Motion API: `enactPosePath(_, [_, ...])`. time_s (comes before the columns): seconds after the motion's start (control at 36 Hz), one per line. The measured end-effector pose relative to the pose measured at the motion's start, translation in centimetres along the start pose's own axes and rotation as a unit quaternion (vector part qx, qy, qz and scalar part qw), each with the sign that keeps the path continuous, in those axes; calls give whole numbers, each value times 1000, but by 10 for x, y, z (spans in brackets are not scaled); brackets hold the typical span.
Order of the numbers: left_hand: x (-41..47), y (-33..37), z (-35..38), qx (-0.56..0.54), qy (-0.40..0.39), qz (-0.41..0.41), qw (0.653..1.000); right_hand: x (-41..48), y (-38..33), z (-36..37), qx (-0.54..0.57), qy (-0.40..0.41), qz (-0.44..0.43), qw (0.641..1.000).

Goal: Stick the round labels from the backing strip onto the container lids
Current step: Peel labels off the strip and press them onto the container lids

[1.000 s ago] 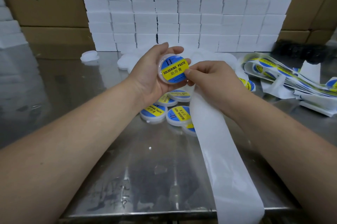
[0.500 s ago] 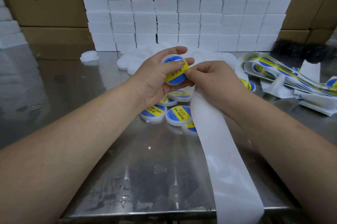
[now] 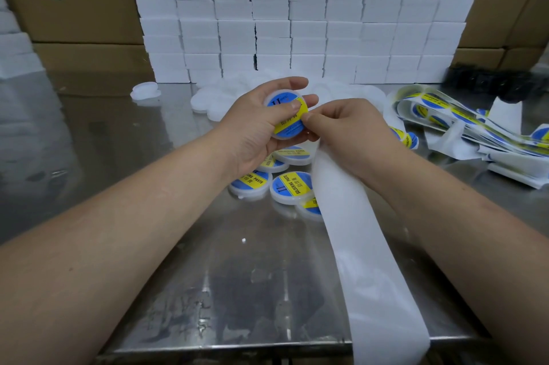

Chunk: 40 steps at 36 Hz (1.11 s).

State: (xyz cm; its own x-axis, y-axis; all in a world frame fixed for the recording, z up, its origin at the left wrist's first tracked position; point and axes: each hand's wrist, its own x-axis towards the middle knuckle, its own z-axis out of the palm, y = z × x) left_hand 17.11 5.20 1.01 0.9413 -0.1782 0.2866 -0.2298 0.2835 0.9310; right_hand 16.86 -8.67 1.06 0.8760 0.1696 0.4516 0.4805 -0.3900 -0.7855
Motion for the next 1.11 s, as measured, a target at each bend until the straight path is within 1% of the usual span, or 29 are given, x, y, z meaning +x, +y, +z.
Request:
enactPosePath(0.11, [-1, 0, 2, 34, 11, 10, 999, 0, 0, 0, -15, 0, 7, 1000])
enactPosePath(0.28, [-3, 0, 6, 91, 50, 39, 994, 2, -1, 0, -43, 17, 31, 998])
enactPosePath(0.36, [-3, -1, 8, 126, 95, 39, 987, 2, 1, 1, -72, 16, 46, 996])
enactPosePath(0.44, [0, 6, 4, 91, 161, 37, 982, 3, 4, 0, -122, 21, 60, 991])
enactPosePath(0.5, [1, 12, -1, 79, 185, 38, 979, 2, 4, 0, -110, 28, 63, 992])
enactPosePath(0.58, [0, 14, -1, 106, 171, 33, 979, 3, 2, 0, -81, 40, 57, 994])
enactPosePath(0.69, [-5, 6, 10, 193, 129, 32, 972, 0, -1, 1, -47, 19, 33, 998])
enactPosePath(0.83, [-7, 7, 13, 256, 122, 46, 958, -1, -1, 3, -68, -7, 17, 997])
enactPosePath(0.94, [-6, 9, 13, 271, 127, 50, 953, -1, -2, 4, -71, -20, 16, 997])
enactPosePath(1.11, [-2, 5, 10, 367, 139, 104, 914, -2, -1, 4, -49, -3, 18, 999])
